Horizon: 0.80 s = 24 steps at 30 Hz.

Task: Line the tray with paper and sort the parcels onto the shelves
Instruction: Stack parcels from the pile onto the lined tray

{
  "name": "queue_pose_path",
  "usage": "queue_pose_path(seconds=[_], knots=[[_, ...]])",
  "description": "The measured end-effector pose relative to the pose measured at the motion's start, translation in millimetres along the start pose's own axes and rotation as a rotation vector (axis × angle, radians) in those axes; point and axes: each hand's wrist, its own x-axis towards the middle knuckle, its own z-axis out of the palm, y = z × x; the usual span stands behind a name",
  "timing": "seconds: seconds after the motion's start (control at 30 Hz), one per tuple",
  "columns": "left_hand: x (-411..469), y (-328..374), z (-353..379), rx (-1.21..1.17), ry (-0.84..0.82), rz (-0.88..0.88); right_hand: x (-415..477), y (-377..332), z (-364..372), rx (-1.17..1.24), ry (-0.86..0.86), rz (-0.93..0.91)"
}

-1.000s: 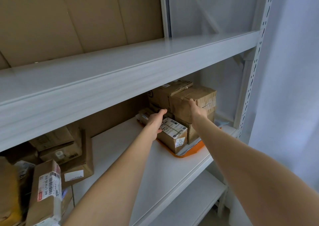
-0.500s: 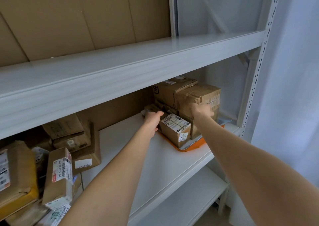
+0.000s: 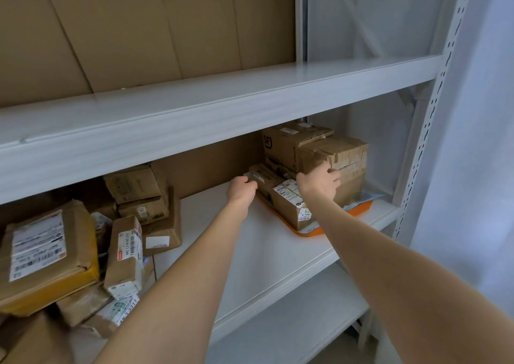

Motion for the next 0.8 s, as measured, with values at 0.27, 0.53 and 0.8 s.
queue_pose_path(seconds=[0.27,0.53,0.8], knots=[[-27,-8,-35,0.034,0.197,0.119,-50,-3,11,-0.185,-0.165,-0.283],[-66,-32,-69,0.263,0.204,0.094,-94,-4,17,-0.192,-0.310,-0.341],[-92,-49,-116,0.476,0.186,0.085,-142,-12,46,-0.181,-0.430,-0.335]])
